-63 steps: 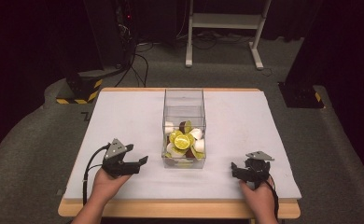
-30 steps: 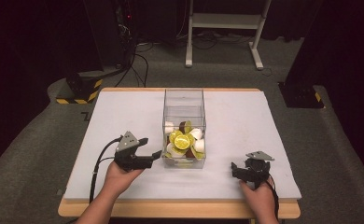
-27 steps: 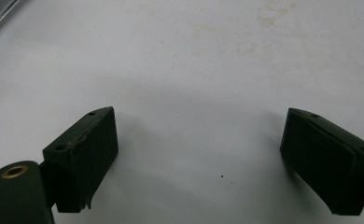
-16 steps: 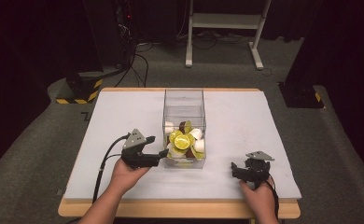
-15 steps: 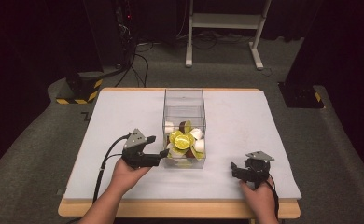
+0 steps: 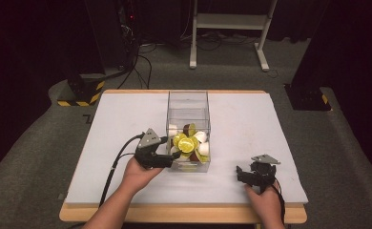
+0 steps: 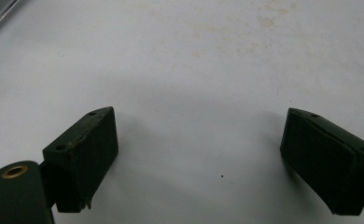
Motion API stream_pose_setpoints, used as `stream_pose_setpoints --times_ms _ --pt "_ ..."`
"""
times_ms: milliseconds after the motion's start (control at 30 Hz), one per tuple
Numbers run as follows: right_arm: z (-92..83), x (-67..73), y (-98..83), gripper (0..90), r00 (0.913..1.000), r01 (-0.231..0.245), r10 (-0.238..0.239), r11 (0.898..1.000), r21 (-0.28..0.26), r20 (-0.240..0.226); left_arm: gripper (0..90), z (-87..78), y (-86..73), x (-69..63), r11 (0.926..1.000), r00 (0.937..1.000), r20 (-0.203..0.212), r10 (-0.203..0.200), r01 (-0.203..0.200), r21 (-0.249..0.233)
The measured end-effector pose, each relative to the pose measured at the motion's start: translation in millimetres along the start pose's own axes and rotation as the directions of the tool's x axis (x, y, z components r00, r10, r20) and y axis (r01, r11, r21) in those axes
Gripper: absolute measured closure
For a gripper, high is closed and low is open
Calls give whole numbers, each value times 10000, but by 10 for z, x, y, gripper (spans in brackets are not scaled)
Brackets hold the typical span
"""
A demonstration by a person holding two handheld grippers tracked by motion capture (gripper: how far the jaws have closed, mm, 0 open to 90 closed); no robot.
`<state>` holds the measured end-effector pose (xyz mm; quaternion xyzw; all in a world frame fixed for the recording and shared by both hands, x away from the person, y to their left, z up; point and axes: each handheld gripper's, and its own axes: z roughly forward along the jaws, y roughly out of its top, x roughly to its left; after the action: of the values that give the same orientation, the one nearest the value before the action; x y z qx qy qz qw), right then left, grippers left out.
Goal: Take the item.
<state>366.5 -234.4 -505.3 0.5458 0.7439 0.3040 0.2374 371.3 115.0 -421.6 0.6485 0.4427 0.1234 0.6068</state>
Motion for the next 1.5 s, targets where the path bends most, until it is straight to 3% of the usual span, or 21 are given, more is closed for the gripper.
stream_pose_setpoints --times_ms 467,567,667,1033,1133,1167,1400,1500 --pt "0 1 0 111 10000 -2 2 10000 -9 10 273 193 -9 -15 9993 9999 -20 153 -153 329" --pt "0 0 0 111 10000 2 -2 10000 -2 2 280 221 14 -28 9984 9993 -38 358 -356 444" --pt "0 1 0 111 10000 -1 1 10000 -9 9 280 265 28 -58 9991 9997 -77 212 -209 374" --pt "-1 1 0 111 10000 -1 1 10000 -1 3 279 404 -9 -117 9897 9934 -498 1032 -975 1048" --pt "0 0 0 111 10000 0 0 10000 -3 1 273 431 -23 -128 9857 9890 -693 1308 -1222 1156" --pt "0 0 0 112 10000 2 -2 10000 -3 1 274 440 -29 -135 9870 9897 -718 1241 -1157 1112" --pt "-1 1 -1 112 10000 2 -2 10000 -5 3 281 489 -94 -137 9773 9832 -755 1659 -1537 1461" --pt "-1 0 -1 112 10000 3 -3 10000 -3 1 289 502 -109 -145 9776 9833 -755 1658 -1538 1436"
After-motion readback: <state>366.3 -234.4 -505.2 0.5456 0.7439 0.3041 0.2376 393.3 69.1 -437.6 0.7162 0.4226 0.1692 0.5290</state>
